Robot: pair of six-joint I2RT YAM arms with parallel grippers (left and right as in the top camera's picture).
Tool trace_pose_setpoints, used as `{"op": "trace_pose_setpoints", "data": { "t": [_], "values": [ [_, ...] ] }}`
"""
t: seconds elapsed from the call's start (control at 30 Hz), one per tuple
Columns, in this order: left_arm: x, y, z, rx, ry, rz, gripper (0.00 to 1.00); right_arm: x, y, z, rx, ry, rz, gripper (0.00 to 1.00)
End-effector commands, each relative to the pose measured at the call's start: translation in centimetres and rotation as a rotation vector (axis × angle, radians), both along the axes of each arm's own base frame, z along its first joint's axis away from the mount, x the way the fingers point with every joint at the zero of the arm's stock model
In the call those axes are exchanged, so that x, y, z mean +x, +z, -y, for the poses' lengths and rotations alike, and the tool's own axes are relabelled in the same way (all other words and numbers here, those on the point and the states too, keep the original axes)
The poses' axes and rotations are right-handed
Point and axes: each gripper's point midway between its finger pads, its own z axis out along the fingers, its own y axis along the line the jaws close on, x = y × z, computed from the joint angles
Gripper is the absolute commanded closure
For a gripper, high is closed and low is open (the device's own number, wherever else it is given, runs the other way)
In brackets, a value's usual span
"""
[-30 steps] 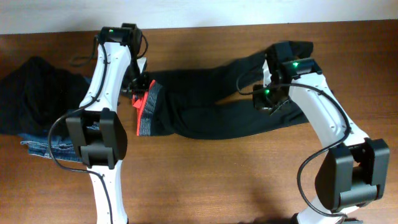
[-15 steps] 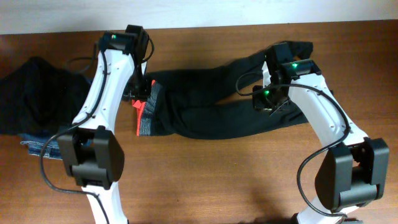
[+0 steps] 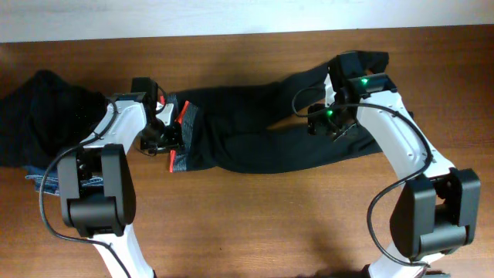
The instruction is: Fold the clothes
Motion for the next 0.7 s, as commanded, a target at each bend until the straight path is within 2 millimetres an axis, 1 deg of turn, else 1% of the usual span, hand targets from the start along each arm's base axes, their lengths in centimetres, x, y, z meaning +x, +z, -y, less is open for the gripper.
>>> {"op": "trace_pose_setpoints", "data": {
  "t": [0.0,0.1,0.23,0.33,0.37,0.4,0.47,0.53,0.57,0.67],
  "values": [
    [-1.4,-1.9,2.1,-0.083,-0.078,-0.039,0.55,0.2,-1.3,-0.4,0.004,0.006,-0.022,0.32],
    [-0.9,-1.5,2.5,-0.090,-0.087,-0.013,0.56,0.5,-2.6,-0.5,0.004,0.007,-0.042,0.32],
    [-0.2,-0.5,2.4,-0.085,-0.094,0.030,0.56,0.2,-4.7,-0.6,0.004,0.008,-0.099,0.35],
    [0.2,0.5,2.3,-0.076,-0.103,0.066,0.56,-0.1,-5.9,-0.9,0.021,0.011,-0.137,0.47],
    [0.3,0.9,2.3,-0.076,-0.110,0.078,0.64,-0.3,-6.5,-1.0,0.022,0.011,-0.154,0.53],
    [0.3,1.1,2.2,-0.074,-0.110,0.082,0.66,-0.3,-6.8,-1.0,0.022,0.011,-0.161,0.54],
    [0.4,1.3,1.3,-0.020,-0.106,0.088,0.66,-0.3,-6.9,-1.0,0.023,0.012,-0.161,0.54],
    [0.8,1.7,0.3,0.046,-0.102,0.109,0.63,-0.2,-6.9,-1.0,0.023,0.015,-0.156,0.53],
    [1.0,2.1,0.0,0.062,-0.101,0.124,0.61,-0.1,-6.9,-1.0,0.024,0.019,-0.152,0.50],
    [1.6,3.1,-0.1,0.068,-0.103,0.165,0.59,0.0,-7.3,-1.1,0.028,0.038,-0.146,0.50]
  ]
}}
